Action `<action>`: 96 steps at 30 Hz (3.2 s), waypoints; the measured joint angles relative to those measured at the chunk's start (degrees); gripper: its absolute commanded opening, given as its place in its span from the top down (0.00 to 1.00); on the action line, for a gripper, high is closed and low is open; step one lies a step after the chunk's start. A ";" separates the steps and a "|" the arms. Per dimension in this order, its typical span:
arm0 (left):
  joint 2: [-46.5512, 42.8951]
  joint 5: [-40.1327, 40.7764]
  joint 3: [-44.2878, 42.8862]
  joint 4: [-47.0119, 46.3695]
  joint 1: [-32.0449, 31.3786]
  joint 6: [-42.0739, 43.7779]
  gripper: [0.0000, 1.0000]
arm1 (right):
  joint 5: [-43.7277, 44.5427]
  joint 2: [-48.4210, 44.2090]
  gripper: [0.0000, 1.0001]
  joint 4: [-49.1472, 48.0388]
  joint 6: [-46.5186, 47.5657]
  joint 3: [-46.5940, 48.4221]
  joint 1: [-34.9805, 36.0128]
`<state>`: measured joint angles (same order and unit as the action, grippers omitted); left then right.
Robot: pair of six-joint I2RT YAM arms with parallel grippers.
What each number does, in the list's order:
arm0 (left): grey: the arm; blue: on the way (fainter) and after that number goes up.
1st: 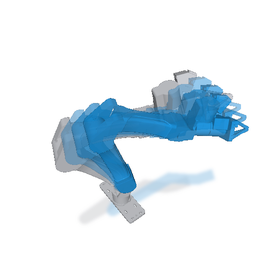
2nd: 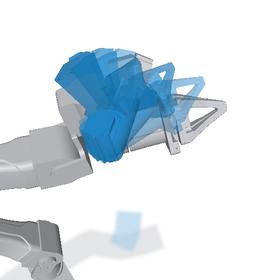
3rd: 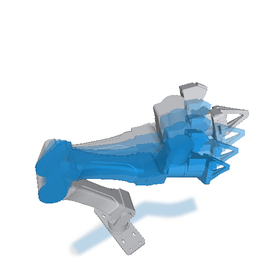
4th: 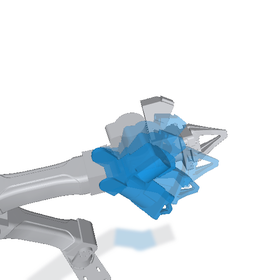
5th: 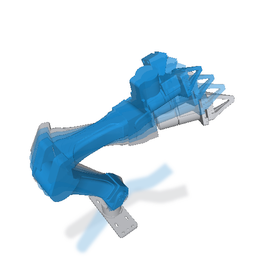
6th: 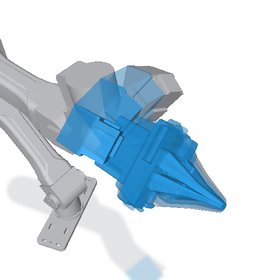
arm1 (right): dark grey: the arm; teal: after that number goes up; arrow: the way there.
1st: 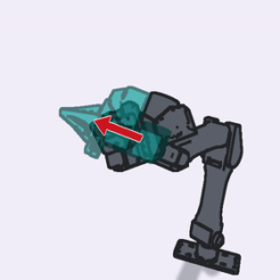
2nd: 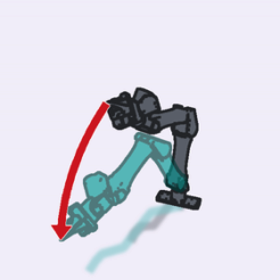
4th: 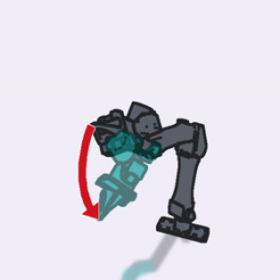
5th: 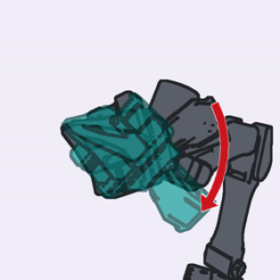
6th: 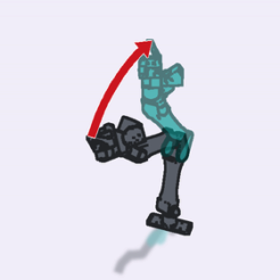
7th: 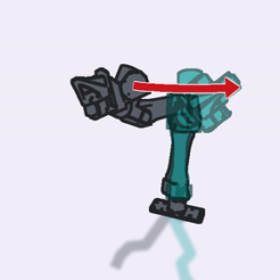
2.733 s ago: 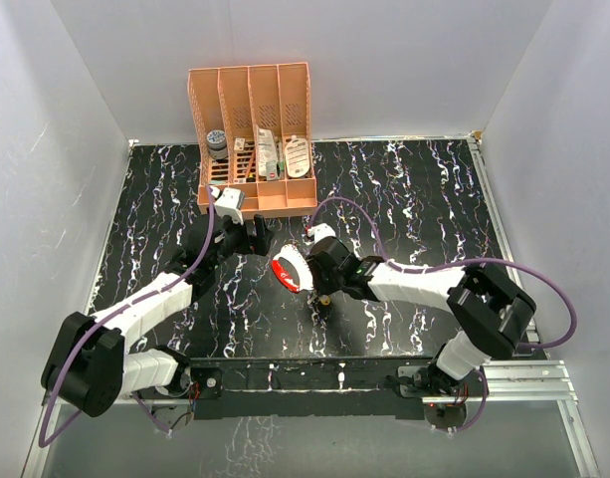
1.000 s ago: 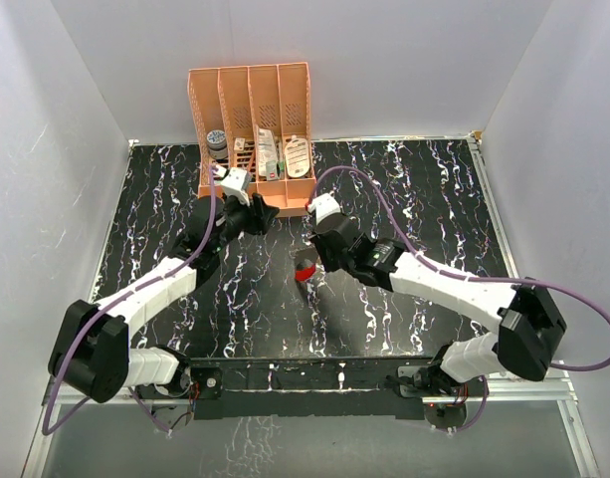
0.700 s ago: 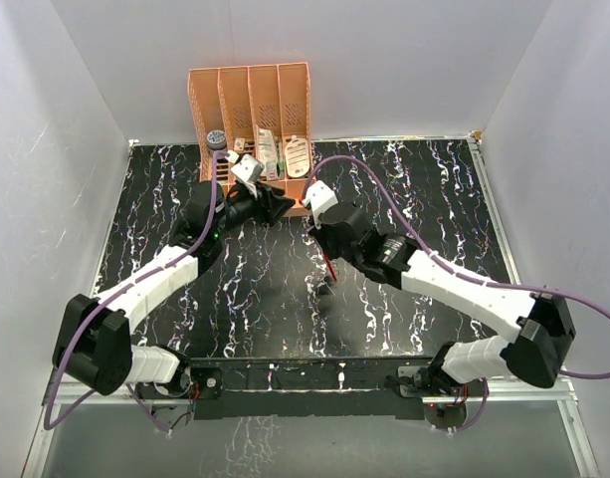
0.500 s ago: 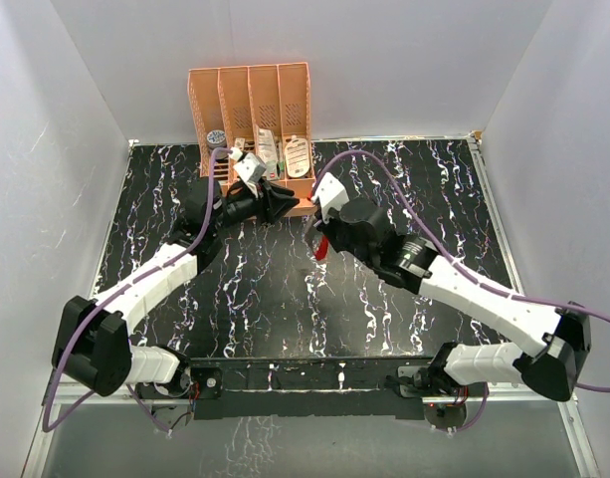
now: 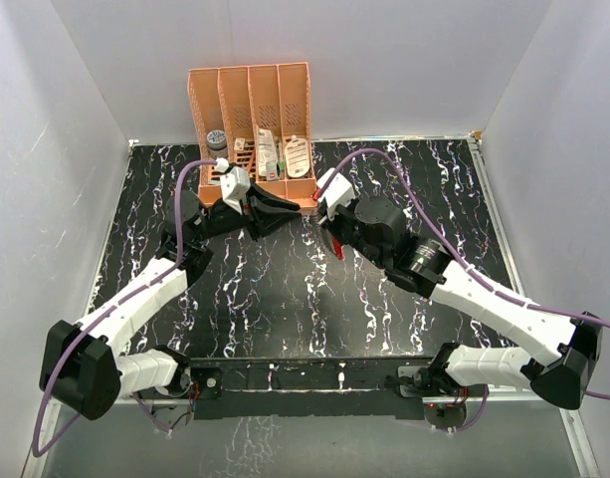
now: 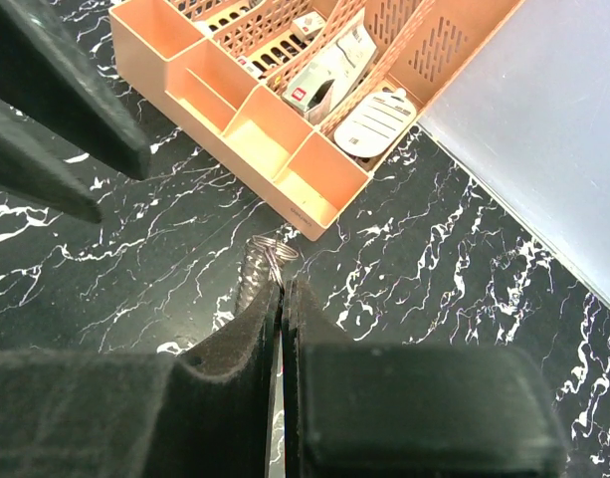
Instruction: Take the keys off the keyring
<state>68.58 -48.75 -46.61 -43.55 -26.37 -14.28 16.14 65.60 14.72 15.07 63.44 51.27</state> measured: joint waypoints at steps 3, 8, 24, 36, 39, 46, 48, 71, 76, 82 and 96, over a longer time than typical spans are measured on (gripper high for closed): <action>-0.92 -1.66 -0.11 0.00 0.00 0.76 0.79 | -0.24 0.37 1.00 0.26 0.09 0.00 0.00; -0.85 -2.69 -0.46 3.02 -0.02 3.89 0.81 | -1.31 0.48 1.00 0.09 0.09 0.00 0.00; 0.74 -0.31 -1.60 13.14 -1.25 16.17 0.81 | -6.88 0.48 1.00 0.04 -1.73 0.28 0.00; 2.16 -0.42 -1.75 9.18 -1.88 14.84 0.85 | -9.97 0.52 1.00 0.04 -3.19 0.28 0.00; 2.47 -0.83 -1.75 8.72 -1.99 14.43 0.87 | -10.25 0.72 1.00 0.00 -3.21 0.28 0.00; 3.37 -2.05 -1.77 7.54 -2.49 13.84 0.91 | -10.47 1.25 1.00 0.09 -3.26 0.28 0.00; 3.41 -2.38 -1.77 7.50 -2.49 13.70 0.92 | -10.45 1.25 1.00 0.11 -3.23 0.26 0.00; 2.93 2.43 -2.40 12.04 -4.66 16.90 1.00 | -8.66 1.64 0.90 0.20 -3.34 0.28 -0.28; 1.75 5.73 -2.40 12.98 -5.27 16.85 1.00 | -8.00 1.64 0.85 -1.55 -3.45 0.28 -0.28; 0.76 9.99 -2.34 12.85 -5.51 16.59 1.00 | -7.37 1.62 0.76 -3.72 -3.56 0.28 -0.26; -0.98 13.66 -1.73 9.75 -5.73 15.58 1.00 | -3.61 -2.10 0.81 -6.25 -4.94 -2.47 0.11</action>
<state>67.59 -35.09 -48.34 -33.80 -32.10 1.30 12.53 63.51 8.47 10.13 60.97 51.37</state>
